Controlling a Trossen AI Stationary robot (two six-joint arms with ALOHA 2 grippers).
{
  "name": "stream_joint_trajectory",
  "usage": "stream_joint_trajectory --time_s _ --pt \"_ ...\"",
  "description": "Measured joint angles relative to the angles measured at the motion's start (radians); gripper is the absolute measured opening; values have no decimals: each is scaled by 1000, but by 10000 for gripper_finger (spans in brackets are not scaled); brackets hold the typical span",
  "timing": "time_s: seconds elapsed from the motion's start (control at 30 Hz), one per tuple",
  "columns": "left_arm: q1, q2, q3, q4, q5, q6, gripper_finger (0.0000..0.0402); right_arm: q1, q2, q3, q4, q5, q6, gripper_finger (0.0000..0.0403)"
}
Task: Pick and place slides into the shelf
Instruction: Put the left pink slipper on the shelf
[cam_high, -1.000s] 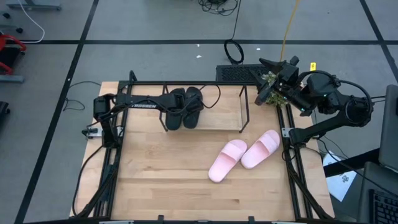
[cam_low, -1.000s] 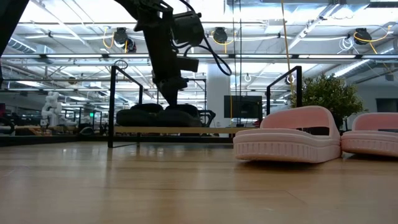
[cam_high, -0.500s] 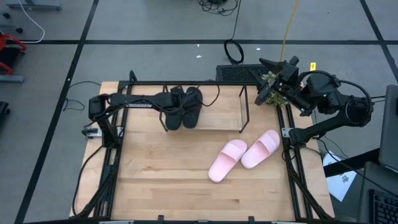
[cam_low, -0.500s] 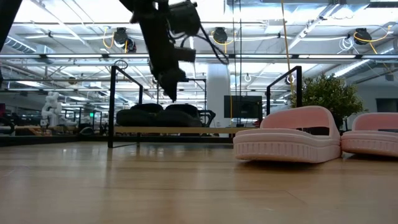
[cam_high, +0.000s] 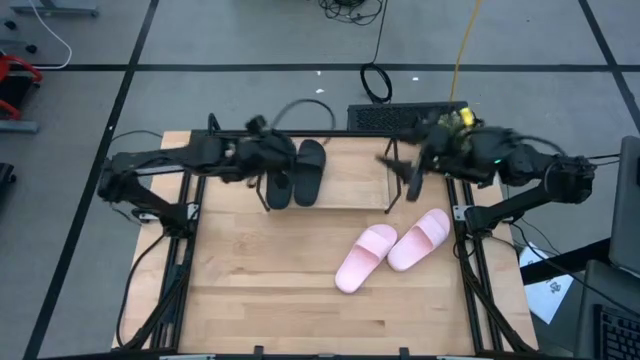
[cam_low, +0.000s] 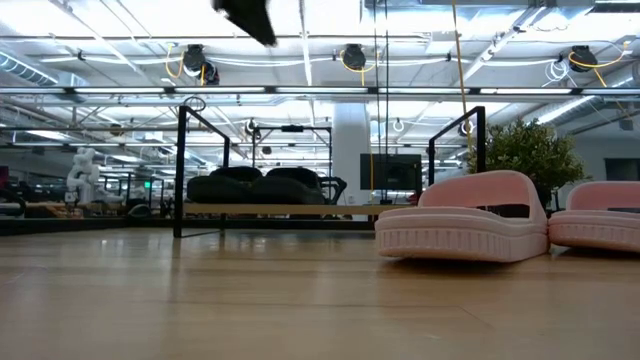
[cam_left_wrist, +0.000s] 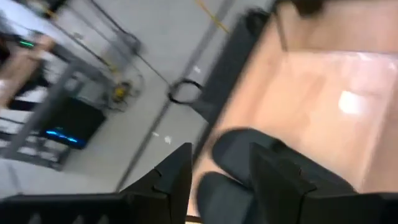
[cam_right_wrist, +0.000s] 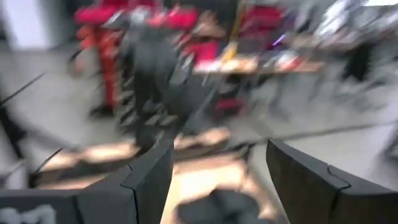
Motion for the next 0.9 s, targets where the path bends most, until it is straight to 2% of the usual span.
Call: stream_joint_trajectory --time_s 0.13,0.3,0.53,0.77,0.9 --pt "-13 -99 0 -67 -92 -45 159 19 19 0 -193 -102 131 247" --pt "-12 -183 0 -163 -107 -154 159 60 49 0 -395 -181 308 247" --pt "-13 -226 -2 -263 -105 -249 159 150 124 0 -500 -256 471 247" --pt "-12 -223 -1 -259 -105 -261 159 237 268 0 -658 -396 669 247" --pt "-12 -223 -1 -257 -105 -261 159 281 359 0 -670 -464 720 247"
